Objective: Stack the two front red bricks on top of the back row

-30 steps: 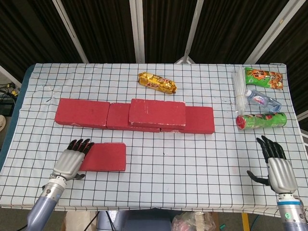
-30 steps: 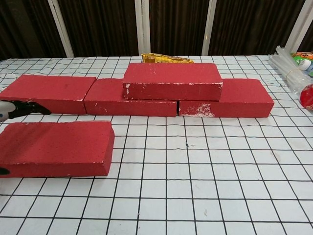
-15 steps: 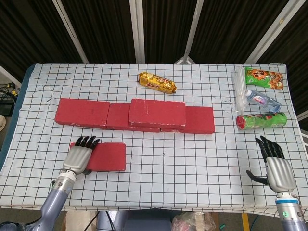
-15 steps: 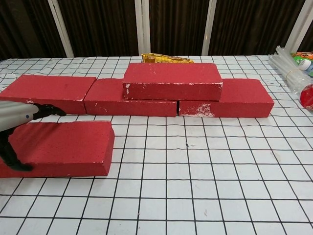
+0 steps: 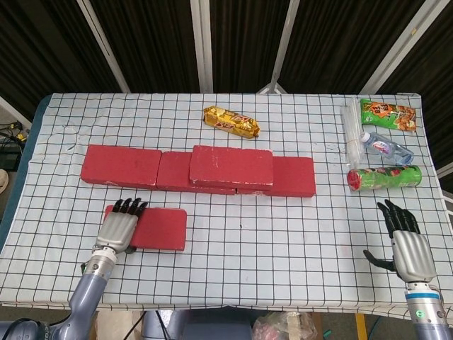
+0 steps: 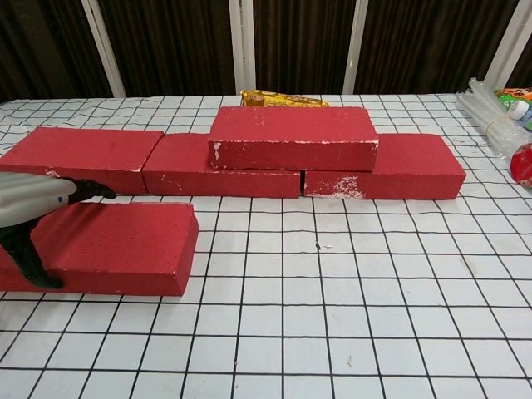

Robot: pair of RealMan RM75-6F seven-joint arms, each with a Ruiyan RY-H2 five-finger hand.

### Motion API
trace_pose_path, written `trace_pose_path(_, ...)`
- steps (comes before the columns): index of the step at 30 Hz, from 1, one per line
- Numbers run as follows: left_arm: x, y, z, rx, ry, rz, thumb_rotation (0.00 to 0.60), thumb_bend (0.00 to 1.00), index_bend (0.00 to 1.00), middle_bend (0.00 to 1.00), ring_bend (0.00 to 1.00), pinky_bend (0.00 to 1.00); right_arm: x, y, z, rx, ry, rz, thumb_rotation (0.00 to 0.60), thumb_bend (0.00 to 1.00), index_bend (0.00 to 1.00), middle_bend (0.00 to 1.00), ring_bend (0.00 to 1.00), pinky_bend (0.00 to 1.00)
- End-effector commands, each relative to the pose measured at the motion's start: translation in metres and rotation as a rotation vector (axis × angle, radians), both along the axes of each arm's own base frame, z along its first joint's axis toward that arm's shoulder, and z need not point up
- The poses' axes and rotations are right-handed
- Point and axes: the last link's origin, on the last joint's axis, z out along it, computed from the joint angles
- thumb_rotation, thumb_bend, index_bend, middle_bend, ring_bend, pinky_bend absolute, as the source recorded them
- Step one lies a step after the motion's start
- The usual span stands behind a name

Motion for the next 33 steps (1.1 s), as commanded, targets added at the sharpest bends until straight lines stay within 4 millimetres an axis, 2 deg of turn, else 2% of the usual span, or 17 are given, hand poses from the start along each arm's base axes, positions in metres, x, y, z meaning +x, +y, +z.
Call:
trace_pose_path(1, 0.0005, 0.001, -0.0006, -0.001, 0.005, 0.001, 0.6, 0.0, 0.01, 0.06, 0.0, 0.0, 0.0001, 0.0, 0.0, -0.001, 0.0, -0.001, 0.6, 0.22, 0.0, 0.0, 0.0, 0.0)
trace_pose_path(5, 0.0026, 0.0023, -0.0004, 0.009, 0.005, 0.0, 0.6, 0.0, 0.06, 0.09, 0.0, 0.0, 0.0004, 0.0002, 0.0, 0.0, -0.001, -0.003, 0.6, 0.22, 0.0, 0.0, 0.0, 0.0)
trace_pose_path(15, 0.0075, 0.0043, 0.0016, 0.018, 0.014, -0.006, 0.6, 0.0, 0.08, 0.13, 0.0, 0.0, 0.0009, 0.0002, -0.0017, 0.004, -0.003, -0.006, 0.6, 0.22, 0.0, 0.0, 0.0, 0.0)
trace_pose_path(25, 0.0042, 0.0089, 0.0001, 0.014, 0.043, 0.015, 0.6, 0.0, 0.1, 0.15, 0.0, 0.0, -0.0003, -0.0004, -0.0017, 0.004, -0.007, -0.017, 0.6, 0.22, 0.0, 0.0, 0.0, 0.0)
trace_pose_path(33, 0.0043, 0.0105, 0.0019, 0.021, 0.05, 0.013, 0.6, 0.0, 0.18, 0.2, 0.0, 0.0, -0.001, -0.001, -0.0029, 0.017, -0.003, -0.028, 0.6, 0.22, 0.0, 0.0, 0.0, 0.0)
